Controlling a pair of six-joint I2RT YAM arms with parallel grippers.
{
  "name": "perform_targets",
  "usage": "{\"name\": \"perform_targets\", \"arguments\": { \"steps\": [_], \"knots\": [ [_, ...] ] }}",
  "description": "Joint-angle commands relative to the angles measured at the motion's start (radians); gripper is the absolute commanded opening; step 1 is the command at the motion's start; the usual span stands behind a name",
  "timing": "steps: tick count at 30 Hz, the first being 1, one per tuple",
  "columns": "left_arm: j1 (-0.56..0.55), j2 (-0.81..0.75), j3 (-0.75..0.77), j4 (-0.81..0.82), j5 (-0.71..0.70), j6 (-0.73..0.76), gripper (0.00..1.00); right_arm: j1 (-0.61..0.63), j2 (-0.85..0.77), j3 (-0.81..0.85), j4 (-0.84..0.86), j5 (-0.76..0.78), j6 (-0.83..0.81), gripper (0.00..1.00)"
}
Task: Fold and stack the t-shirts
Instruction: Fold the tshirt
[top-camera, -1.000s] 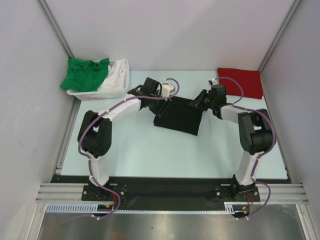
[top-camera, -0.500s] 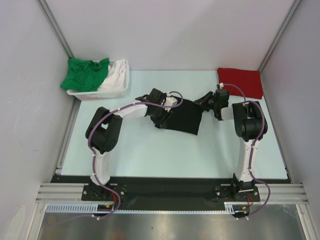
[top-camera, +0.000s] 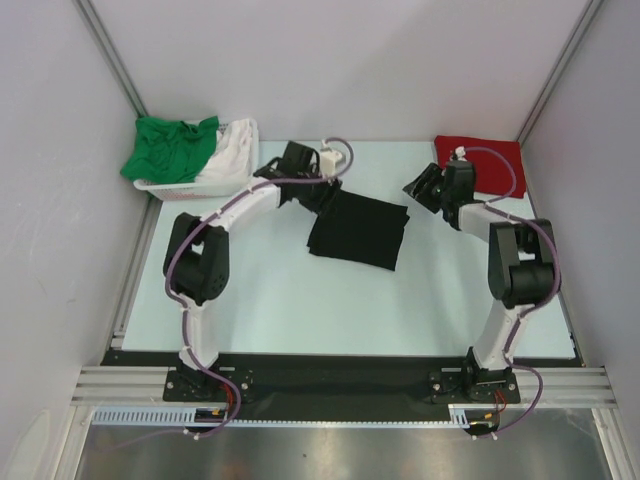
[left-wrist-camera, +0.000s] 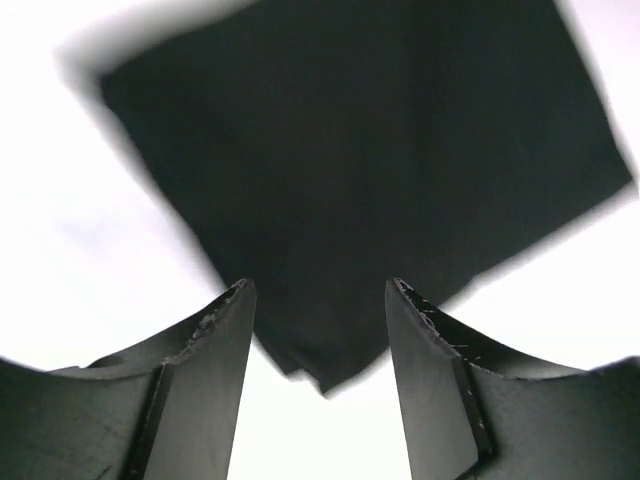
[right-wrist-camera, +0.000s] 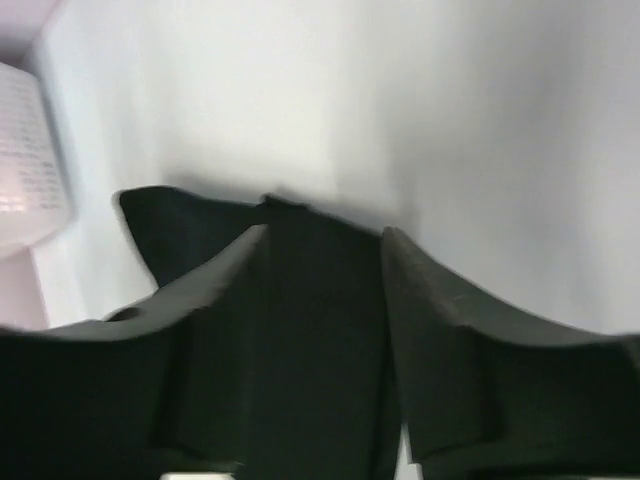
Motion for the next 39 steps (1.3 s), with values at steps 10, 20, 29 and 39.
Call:
{"name": "perform_targets", "arguments": {
  "steps": [10, 20, 29, 39],
  "knots": [
    [0.068, 0.387, 0.549, 0.058, -0.123, -0.176, 0.61, 0.099, -0.454, -0.382, -0.274, -0.045, -0.004, 0.64],
    [0.070, 0.452, 0.596, 0.073, -0.101, -0.190, 0.58, 0.184, -0.513, -0.555, -0.200, -0.106, 0.095, 0.61],
    [0.085, 0.484, 0.605, 0.087, -0.083, -0.214, 0.28, 0.158, -0.453, -0.557, -0.110, -0.111, 0.091, 0.28],
    [0.098, 0.518, 0.665, 0.093, -0.127, -0.229, 0.00, 0.124, -0.447, -0.601, -0.092, -0.169, 0.085, 0.00]
  ]
}}
